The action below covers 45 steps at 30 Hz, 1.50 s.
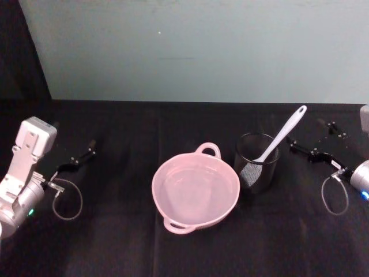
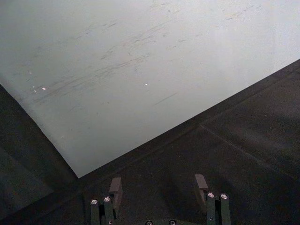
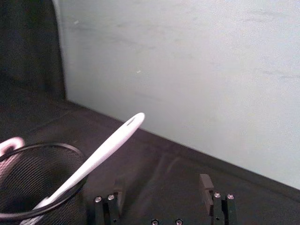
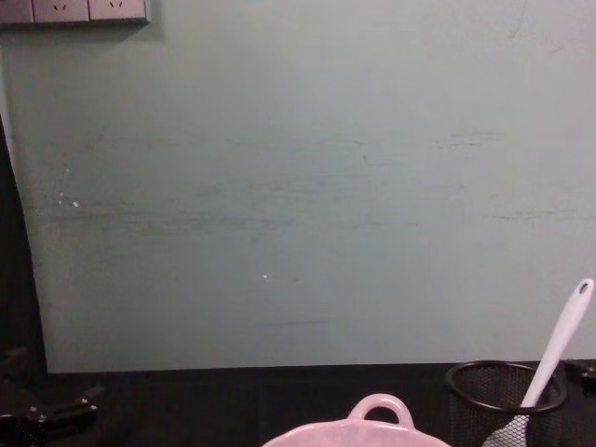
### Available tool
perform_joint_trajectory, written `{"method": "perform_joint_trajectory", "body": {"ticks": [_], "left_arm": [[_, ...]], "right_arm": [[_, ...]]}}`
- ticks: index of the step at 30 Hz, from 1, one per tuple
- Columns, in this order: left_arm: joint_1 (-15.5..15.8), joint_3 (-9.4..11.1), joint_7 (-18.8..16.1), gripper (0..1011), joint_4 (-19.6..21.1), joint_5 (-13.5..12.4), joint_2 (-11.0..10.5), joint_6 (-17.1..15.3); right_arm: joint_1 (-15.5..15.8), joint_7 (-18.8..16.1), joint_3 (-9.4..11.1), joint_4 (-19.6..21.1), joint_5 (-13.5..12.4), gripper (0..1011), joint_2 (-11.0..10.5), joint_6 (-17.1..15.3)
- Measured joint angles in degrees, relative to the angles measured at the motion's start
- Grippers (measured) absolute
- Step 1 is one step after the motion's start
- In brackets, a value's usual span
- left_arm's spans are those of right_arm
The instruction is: Use the one hand to pick up the spoon and stir the clear water in the bowl.
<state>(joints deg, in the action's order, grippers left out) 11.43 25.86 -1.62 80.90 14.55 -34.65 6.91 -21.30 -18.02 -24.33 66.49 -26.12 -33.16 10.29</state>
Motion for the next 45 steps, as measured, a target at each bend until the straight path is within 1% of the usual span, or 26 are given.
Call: {"method": "perform_joint_trajectory", "body": {"ticks": [5, 7, 10, 14, 17, 45], "left_arm": [[0.00, 0.00, 0.00, 1005, 0.00, 0.00, 0.00, 0.00], [0.00, 0.00, 0.00, 1005, 0.00, 0.00, 0.00, 0.00], [0.00, 0.00, 0.00, 1005, 0.00, 0.00, 0.00, 0.00], [0.00, 0.00, 0.00, 1005, 0.00, 0.00, 0.00, 0.00], [0.00, 0.00, 0.00, 1005, 0.00, 0.00, 0.00, 0.00], [0.00, 0.00, 0.00, 1005, 0.00, 0.00, 0.00, 0.00]], "right_arm": [[1.96, 5.09, 1.30, 1.80, 1.91, 1003, 0.88, 0.99], [2.86, 7.32, 1.81, 3.01, 2.92, 1002, 1.25, 0.25], [2.92, 6.85, 1.96, 3.23, 2.88, 1003, 1.28, -0.63], [2.80, 5.19, 2.05, 3.14, 2.80, 1003, 1.32, -1.11], [2.41, 3.57, 2.00, 2.89, 2.85, 1003, 1.35, -2.13], [2.62, 4.24, 2.06, 3.03, 2.80, 1003, 1.33, -1.65]]}}
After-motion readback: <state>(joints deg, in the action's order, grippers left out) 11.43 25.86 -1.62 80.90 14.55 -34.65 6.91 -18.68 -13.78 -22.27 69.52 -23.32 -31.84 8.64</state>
